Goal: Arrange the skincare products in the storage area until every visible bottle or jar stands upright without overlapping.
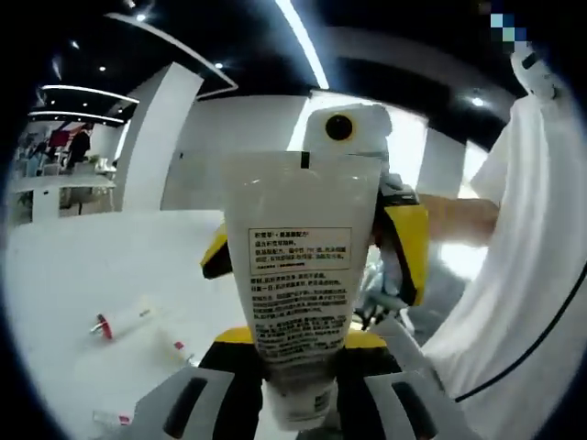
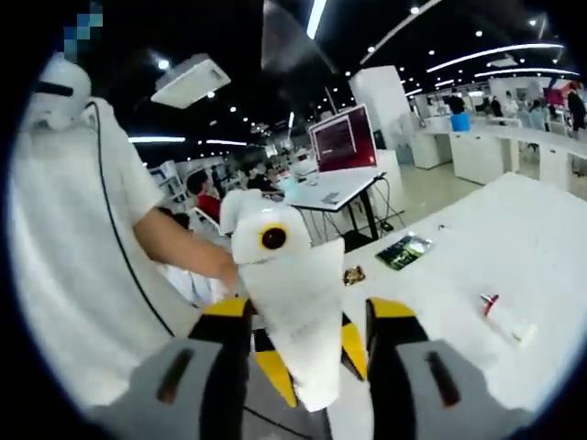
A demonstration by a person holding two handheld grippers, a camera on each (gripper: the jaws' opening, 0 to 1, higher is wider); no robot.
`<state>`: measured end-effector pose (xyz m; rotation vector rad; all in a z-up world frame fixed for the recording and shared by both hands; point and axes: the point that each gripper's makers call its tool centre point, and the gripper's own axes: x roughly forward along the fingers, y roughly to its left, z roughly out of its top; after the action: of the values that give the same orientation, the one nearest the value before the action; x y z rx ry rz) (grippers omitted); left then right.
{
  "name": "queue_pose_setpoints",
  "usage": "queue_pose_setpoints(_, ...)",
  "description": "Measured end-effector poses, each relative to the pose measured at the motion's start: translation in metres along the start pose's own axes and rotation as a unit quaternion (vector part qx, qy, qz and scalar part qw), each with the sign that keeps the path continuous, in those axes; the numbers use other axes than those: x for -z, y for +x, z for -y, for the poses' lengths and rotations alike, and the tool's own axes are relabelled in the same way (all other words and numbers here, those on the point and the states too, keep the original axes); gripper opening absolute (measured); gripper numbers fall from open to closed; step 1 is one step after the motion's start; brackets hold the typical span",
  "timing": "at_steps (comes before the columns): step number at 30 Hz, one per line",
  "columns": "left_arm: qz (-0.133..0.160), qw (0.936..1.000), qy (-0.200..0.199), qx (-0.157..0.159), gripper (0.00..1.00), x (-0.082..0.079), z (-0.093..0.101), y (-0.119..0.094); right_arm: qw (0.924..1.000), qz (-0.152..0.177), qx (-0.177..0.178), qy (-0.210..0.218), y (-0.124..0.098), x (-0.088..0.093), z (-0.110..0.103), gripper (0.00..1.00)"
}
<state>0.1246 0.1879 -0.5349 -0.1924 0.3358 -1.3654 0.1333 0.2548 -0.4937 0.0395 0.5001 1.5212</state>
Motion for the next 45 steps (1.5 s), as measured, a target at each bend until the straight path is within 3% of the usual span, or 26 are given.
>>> queue_pose_setpoints(2,0.016,0.9987,-0.025,0.041,0.30,-0.006,0.012,0.001,0.9995,0.015,-0.027,-0.001,0.001,-0.004,-0.009,0.49)
queue_pose_setpoints(6,0.003,0.9957,-0.038,0.085,0.30,-0.005,0.028,0.004,0.9972,0.037,-0.064,-0.011,0.001,-0.007,-0.024,0.45)
queue_pose_setpoints(7,0.004,0.9958,-0.039,0.083,0.30,-0.005,0.027,0.004,0.9965,0.040,-0.073,-0.006,0.000,-0.008,-0.027,0.42)
queue_pose_setpoints(16,0.013,0.9967,-0.044,0.066,0.34,-0.007,0.023,0.006,0.9982,0.048,-0.034,0.013,-0.001,-0.009,-0.017,0.38)
queue_pose_setpoints(20,0.021,0.9983,-0.052,0.017,0.36,-0.009,0.005,0.005,0.9979,0.057,0.028,0.014,-0.004,-0.012,0.001,0.37)
queue_pose_setpoints(23,0.031,0.9958,-0.084,-0.019,0.36,-0.012,-0.006,0.004,0.9960,0.061,0.066,0.000,-0.006,-0.015,0.010,0.36)
queue_pose_setpoints(27,0.047,0.9936,-0.061,-0.083,0.38,-0.020,-0.023,0.004,0.9900,0.071,0.121,-0.011,-0.008,-0.021,0.021,0.36)
queue_pose_setpoints(32,0.035,0.9887,-0.024,-0.144,0.37,-0.020,-0.036,0.008,0.9807,0.056,0.185,-0.026,-0.006,-0.021,0.032,0.36)
queue_pose_setpoints(35,0.035,0.9811,-0.004,-0.190,0.36,-0.021,-0.046,0.006,0.9739,0.064,0.217,-0.019,-0.005,-0.022,0.037,0.36)
queue_pose_setpoints(36,0.036,0.9785,-0.004,-0.203,0.35,-0.021,-0.049,0.004,0.9698,0.067,0.234,0.004,-0.007,-0.020,0.041,0.36)
queue_pose_setpoints(45,0.024,0.9786,0.019,-0.204,0.33,-0.020,-0.048,0.000,0.9733,0.064,0.220,0.005,-0.007,-0.022,0.039,0.36)
